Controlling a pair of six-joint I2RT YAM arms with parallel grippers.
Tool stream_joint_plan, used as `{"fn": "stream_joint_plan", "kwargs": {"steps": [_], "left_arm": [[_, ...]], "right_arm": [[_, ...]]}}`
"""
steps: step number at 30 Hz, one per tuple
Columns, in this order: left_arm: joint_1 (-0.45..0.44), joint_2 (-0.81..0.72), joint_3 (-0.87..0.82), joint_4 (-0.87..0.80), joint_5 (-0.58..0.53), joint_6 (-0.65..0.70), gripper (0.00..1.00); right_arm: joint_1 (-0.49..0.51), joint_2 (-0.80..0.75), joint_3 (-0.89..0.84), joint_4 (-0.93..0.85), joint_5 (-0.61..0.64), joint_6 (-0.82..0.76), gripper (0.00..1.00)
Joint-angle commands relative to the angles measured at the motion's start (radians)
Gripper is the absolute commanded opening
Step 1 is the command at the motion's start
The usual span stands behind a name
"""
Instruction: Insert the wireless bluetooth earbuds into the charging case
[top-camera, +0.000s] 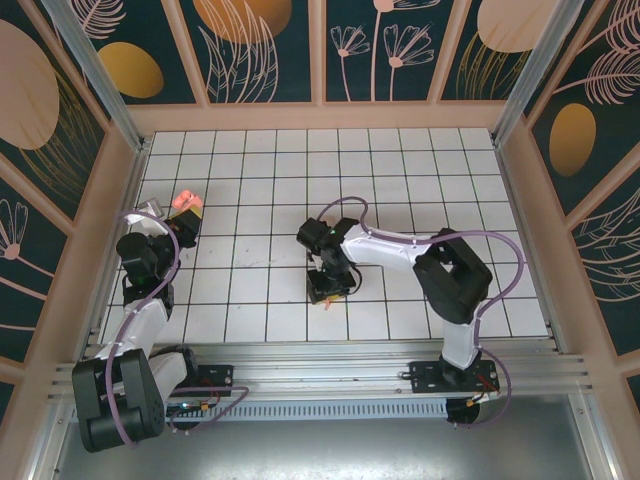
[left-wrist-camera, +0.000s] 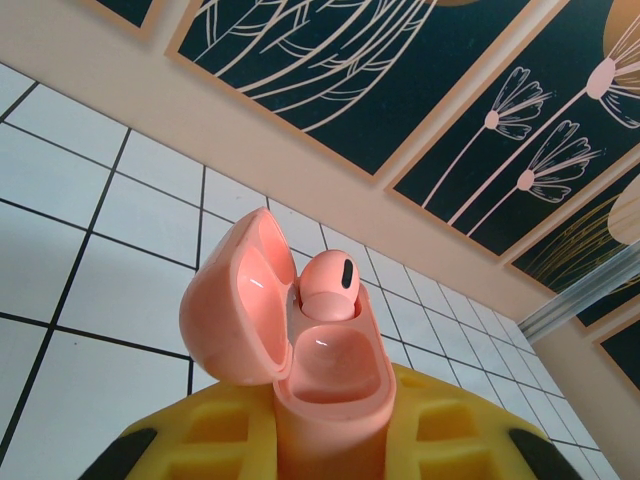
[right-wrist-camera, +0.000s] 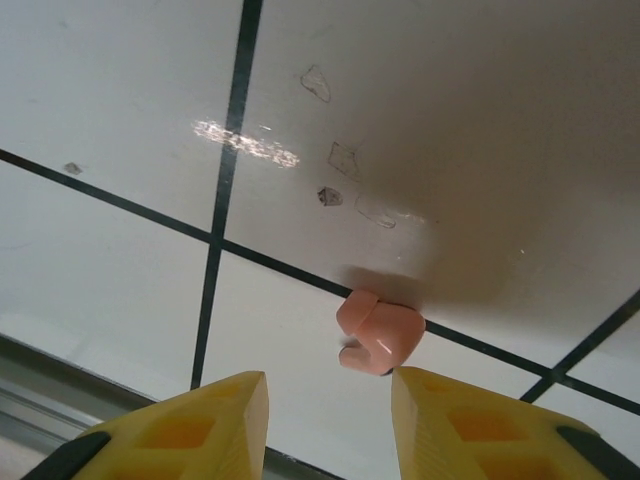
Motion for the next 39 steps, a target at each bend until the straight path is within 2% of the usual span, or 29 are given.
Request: {"fn": "stream_joint_plan", "kwargs": {"steps": [1, 15, 20, 34, 39], "left_arm": [[0.007, -0.017, 0.023, 0.012, 0.015, 0.018, 0.06], [0.006, -0.012, 0.031, 0.008, 0.013, 0.02, 0.06], [0.007, -0.016, 0.035, 0.001, 0.013, 0.022, 0.06], [0.006, -0.028, 0.038, -0.013, 0.013, 0.024, 0.06], [0.007, -0.027, 0.037, -0.014, 0.013, 0.026, 0.06]], "right_arm": [[0.012, 0.031, 0.003, -0.011, 0.009, -0.002, 0.38], [0.018, 0.055, 0.049, -0.016, 0.09, -0.026, 0.41], [0.027, 0.053, 0.102, -0.058, 0.13, -0.063, 0.46], [0.044, 0.099, 0.093, -0.078, 0.12, -0.072, 0.38], [0.049, 0.112, 0.092, -0.078, 0.123, -0.074, 0.37]]}}
